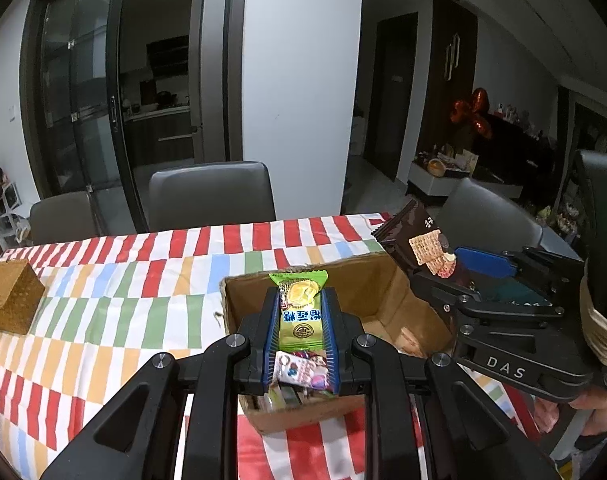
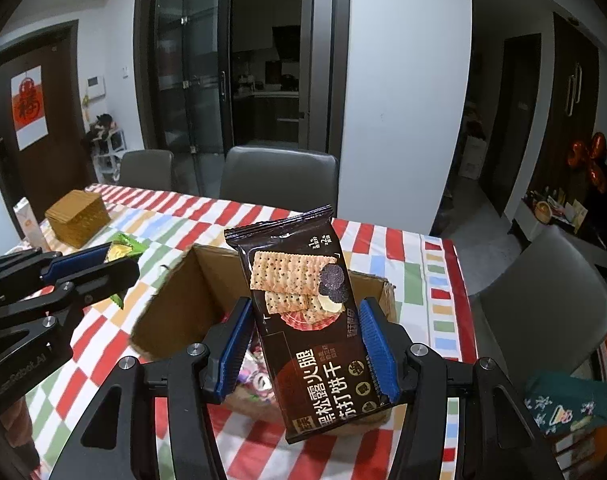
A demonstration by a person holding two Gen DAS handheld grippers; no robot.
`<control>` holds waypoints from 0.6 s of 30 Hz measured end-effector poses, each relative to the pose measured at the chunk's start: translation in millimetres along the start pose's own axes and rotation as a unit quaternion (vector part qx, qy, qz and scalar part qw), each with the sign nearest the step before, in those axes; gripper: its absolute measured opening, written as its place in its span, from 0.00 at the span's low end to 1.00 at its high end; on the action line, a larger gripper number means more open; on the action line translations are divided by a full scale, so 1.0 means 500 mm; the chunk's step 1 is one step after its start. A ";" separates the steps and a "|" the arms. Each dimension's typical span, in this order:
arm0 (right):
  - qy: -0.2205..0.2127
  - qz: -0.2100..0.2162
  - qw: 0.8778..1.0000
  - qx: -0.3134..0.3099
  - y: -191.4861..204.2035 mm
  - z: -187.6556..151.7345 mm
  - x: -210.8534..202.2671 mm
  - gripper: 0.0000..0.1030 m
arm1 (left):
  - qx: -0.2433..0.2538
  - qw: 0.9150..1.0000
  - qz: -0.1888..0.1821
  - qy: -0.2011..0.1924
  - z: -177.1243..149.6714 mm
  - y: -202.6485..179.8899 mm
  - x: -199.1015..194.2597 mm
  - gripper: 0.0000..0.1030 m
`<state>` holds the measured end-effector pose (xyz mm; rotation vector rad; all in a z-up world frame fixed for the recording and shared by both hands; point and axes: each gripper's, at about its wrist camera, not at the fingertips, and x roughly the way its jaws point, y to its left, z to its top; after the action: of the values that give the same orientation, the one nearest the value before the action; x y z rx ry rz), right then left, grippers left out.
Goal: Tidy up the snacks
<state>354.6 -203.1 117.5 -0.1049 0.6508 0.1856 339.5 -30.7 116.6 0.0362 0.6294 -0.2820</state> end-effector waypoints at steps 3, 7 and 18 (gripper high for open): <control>0.004 -0.004 1.000 0.010 -0.008 0.010 0.021 0.57 | -0.002 1.000 0.018 0.001 0.005 0.006 0.015 0.36; 0.001 -0.025 0.999 0.026 -0.020 0.008 0.024 0.68 | -0.009 0.999 0.031 0.001 -0.008 0.013 0.010 0.38; -0.023 -0.044 0.998 0.028 -0.001 -0.068 -0.080 0.74 | 0.005 0.997 0.071 -0.031 -0.068 -0.004 -0.087 0.58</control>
<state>303.3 -214.3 115.2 -0.0741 0.6032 0.0847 285.9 -17.9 114.7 0.0817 0.5615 -0.1491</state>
